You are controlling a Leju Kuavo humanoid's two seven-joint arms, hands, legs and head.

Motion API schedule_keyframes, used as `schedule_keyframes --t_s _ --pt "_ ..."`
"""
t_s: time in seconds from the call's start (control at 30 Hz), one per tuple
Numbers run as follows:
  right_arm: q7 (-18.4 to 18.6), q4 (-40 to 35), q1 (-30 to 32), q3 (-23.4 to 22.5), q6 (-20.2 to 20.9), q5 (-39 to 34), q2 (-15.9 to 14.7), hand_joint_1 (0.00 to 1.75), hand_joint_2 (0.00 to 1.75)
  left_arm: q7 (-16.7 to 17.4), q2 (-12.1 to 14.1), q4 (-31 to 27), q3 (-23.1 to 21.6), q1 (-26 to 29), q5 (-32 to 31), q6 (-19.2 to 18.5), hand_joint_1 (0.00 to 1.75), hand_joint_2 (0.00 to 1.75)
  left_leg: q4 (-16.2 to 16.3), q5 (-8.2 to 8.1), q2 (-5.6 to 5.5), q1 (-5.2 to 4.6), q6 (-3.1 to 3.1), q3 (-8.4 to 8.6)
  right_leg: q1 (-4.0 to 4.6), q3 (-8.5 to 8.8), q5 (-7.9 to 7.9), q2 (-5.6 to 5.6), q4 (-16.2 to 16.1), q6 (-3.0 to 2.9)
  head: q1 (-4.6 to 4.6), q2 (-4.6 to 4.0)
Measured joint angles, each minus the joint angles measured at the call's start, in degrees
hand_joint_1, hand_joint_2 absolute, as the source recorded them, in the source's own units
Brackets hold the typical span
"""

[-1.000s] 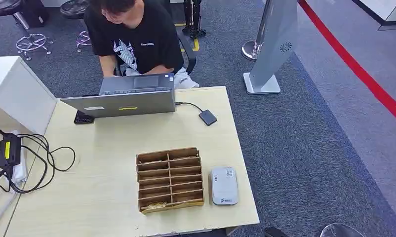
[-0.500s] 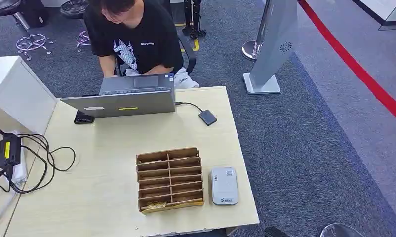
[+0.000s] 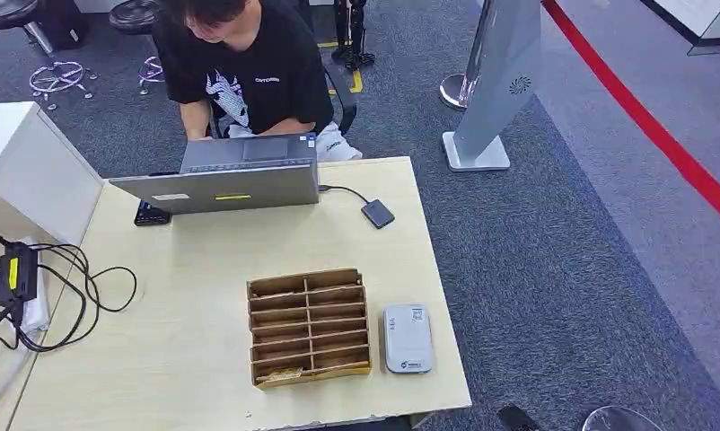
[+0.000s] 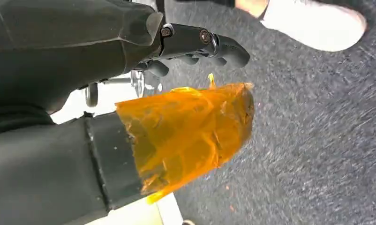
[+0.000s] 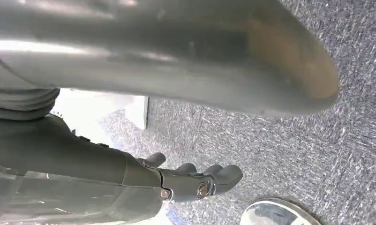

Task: Pass the card to the sensor for recognition and then transmit it.

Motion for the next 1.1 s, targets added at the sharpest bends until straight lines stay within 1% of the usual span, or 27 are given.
schedule_keyframes --t_s 0.1,0.2,0.23,0.27,0.37,0.5,0.57,0.73,0.77,0.8,0.87,0.9,0.97,1.1 --pt "0.00 0.00 0.00 0.33 -0.53 0.53 0.02 0.00 0.00 -0.50 -0.15 0.00 -1.08 0.00 -0.09 0.42 0.00 0.00 0.00 0.00 0.00 0.00 0.00 0.00 0.00 0.00 0.00 0.00 0.00 0.00 0.02 0.00" --pt "0.02 0.02 0.05 0.33 -0.17 0.18 0.02 0.00 0.00 -0.24 -0.20 0.00 -1.51 0.00 0.26 0.11 0.00 0.00 0.00 0.00 0.00 0.00 0.00 0.00 0.00 0.00 0.00 0.00 0.00 0.00 0.02 0.00" --pt "-0.04 0.04 0.06 0.29 0.75 -0.33 0.02 0.00 0.00 0.47 -0.18 0.00 -1.49 -0.01 1.08 -0.93 0.00 0.00 0.00 0.00 0.01 0.00 0.00 0.00 0.00 0.00 0.00 0.00 0.00 0.00 0.00 0.00" --pt "-0.53 0.09 0.09 0.13 2.59 -1.01 0.04 0.00 0.00 1.55 -0.15 0.02 -1.29 -0.03 2.52 -2.56 0.00 0.00 0.00 0.00 0.01 0.00 0.00 0.00 0.00 0.00 0.00 0.00 0.00 0.00 0.02 0.00" --pt "-1.99 0.30 0.15 -0.87 9.13 -2.59 0.65 0.00 0.00 3.91 -0.15 0.02 0.73 -0.08 7.42 -8.82 0.00 0.00 0.00 0.00 0.00 0.00 0.00 0.01 0.00 -0.01 0.00 0.00 0.00 0.00 0.02 0.00" --pt "-2.75 0.46 0.45 -2.40 12.96 -4.00 2.10 0.00 0.00 4.24 -0.15 0.02 4.45 -0.09 11.84 -14.72 0.00 0.00 -0.01 0.00 0.00 0.01 0.00 0.00 0.00 -0.01 -0.01 -0.01 0.00 0.00 0.00 0.00" --pt "-2.77 0.52 0.58 -2.89 13.33 -4.33 2.49 0.00 0.00 4.24 -0.15 0.02 6.01 -0.12 12.46 -15.45 0.00 0.00 -0.01 0.00 0.01 0.01 0.00 -0.01 0.00 -0.01 -0.01 0.00 0.00 0.00 0.02 0.00" --pt "-3.06 0.61 0.70 -3.76 14.16 -4.48 2.99 0.00 0.00 4.19 -0.13 0.02 7.84 -0.14 12.76 -16.00 0.00 0.00 0.00 0.00 0.01 0.00 0.00 0.00 0.00 -0.01 0.00 0.00 0.00 0.00 0.02 0.00" --pt "-3.15 0.66 0.70 -3.93 15.29 -4.72 3.06 0.00 0.00 3.85 -0.13 0.02 8.04 -0.15 13.18 -16.86 0.00 0.00 0.00 0.00 0.01 0.00 0.00 0.00 0.00 -0.01 0.00 0.00 0.00 0.00 0.02 0.00" --pt "-3.30 0.68 0.70 -4.15 17.25 -5.09 3.17 0.00 0.00 3.60 -0.11 0.02 8.39 -0.15 13.88 -18.21 0.00 0.00 0.00 0.00 0.01 0.00 0.00 0.01 0.00 -0.01 0.00 0.00 0.00 0.00 0.02 0.00" --pt "-3.89 0.81 0.81 -4.70 22.72 -5.92 3.61 0.00 0.00 2.62 -0.13 0.02 9.53 -0.15 15.08 -21.36 0.00 0.00 0.00 0.00 0.01 0.00 0.00 0.01 0.00 -0.01 0.00 0.00 0.00 0.00 0.02 0.00" --pt "-4.09 0.85 0.98 -5.07 24.68 -6.07 4.04 0.00 0.00 1.97 -0.11 0.02 10.09 -0.13 15.56 -22.96 0.00 0.00 0.00 0.00 0.00 0.00 0.00 0.01 0.00 -0.01 -0.01 0.00 0.00 0.00 0.02 0.00" --pt "-4.24 0.87 1.44 -5.33 24.68 -5.90 4.89 0.00 0.00 1.20 -0.11 0.02 11.08 -0.10 16.11 -24.43 0.00 0.00 -0.01 0.00 0.00 0.01 0.00 0.00 0.01 -0.01 -0.01 0.00 0.00 -0.01 0.00 0.00" --pt "-4.28 0.92 1.75 -5.53 23.26 -5.68 5.90 0.00 0.00 0.76 -0.02 0.02 12.41 -0.11 16.52 -24.83 0.00 0.00 -0.01 0.00 0.01 0.01 0.00 -0.01 0.01 -0.01 -0.01 0.00 0.00 -0.01 0.02 0.00"
